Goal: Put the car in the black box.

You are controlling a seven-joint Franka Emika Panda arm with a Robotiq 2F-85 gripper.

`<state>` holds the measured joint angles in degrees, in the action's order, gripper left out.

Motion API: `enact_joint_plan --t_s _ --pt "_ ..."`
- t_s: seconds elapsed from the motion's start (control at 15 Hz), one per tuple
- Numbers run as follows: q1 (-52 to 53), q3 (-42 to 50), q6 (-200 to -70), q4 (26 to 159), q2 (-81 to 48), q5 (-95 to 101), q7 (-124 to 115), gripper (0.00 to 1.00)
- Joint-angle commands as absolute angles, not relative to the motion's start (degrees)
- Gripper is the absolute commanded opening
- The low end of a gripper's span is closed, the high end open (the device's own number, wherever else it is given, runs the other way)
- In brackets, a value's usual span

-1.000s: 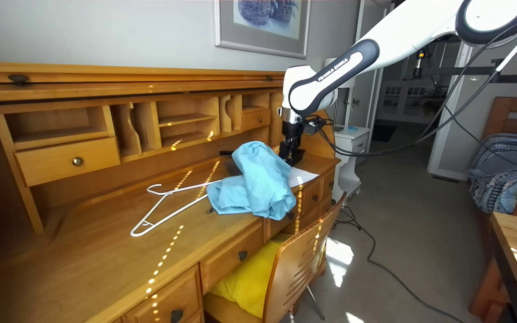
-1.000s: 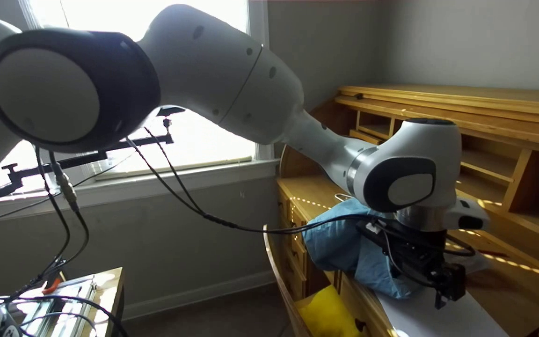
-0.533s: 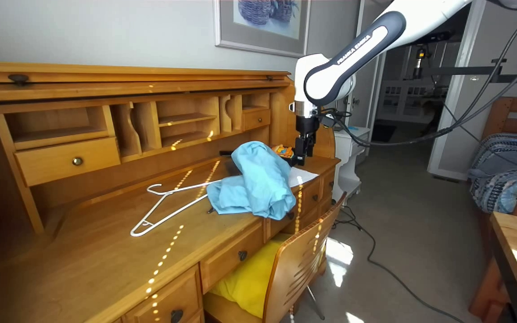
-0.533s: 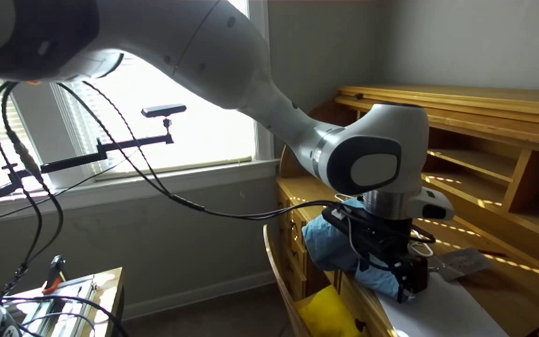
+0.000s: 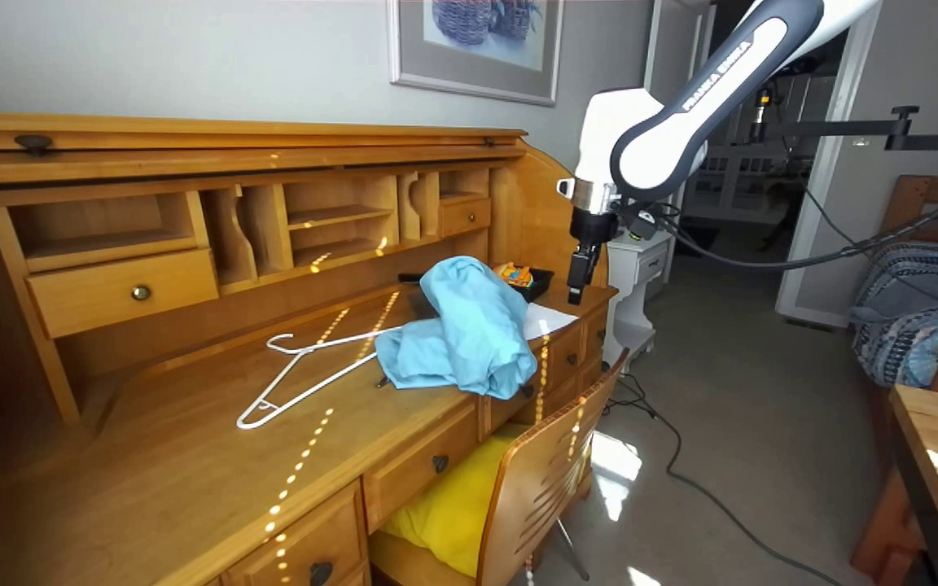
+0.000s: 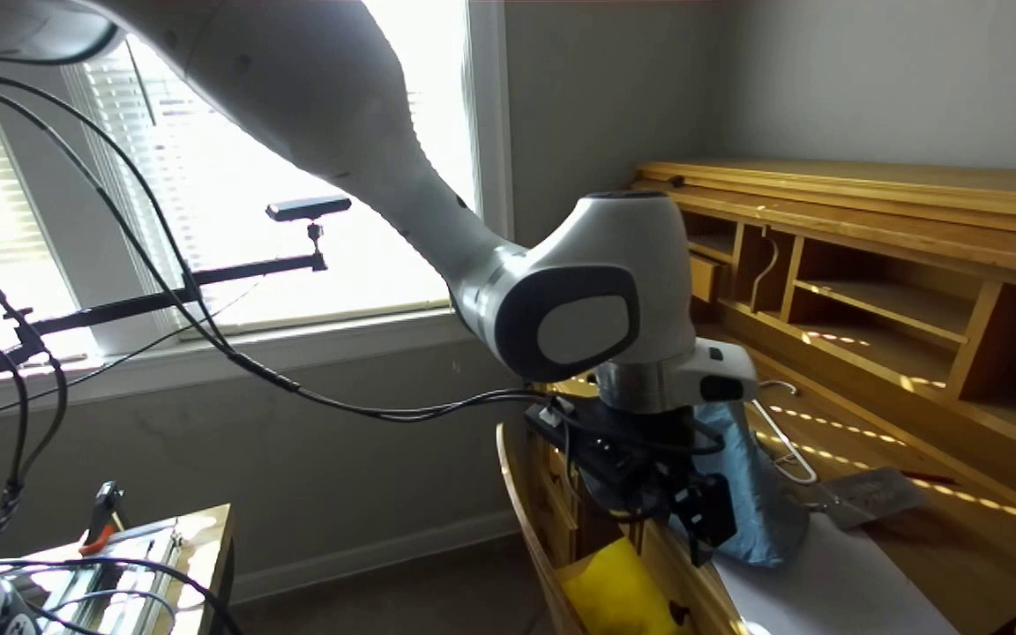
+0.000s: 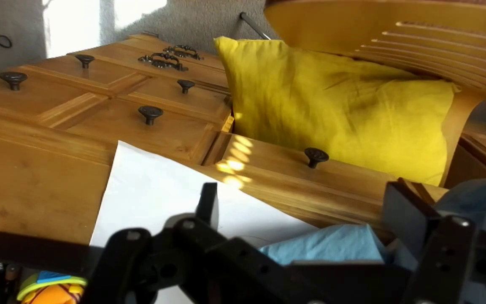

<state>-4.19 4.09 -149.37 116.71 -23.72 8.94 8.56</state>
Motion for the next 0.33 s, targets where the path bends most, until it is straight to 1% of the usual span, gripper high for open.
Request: enact_joint_plan --t_s 0.0,0.07,0.13,0.27 --pt "-2.0 6.3 -158.5 131.1 -15.5 13.0 4.6 1.0" --pt "-1.5 6.9 -161.7 134.3 -14.3 13.4 2.9 1.0" --pt "-3.2 5.2 -156.8 126.1 -19.4 10.8 6.6 1.0" --pt "-2.5 5.8 -160.2 131.0 -17.2 11.3 5.1 1.0"
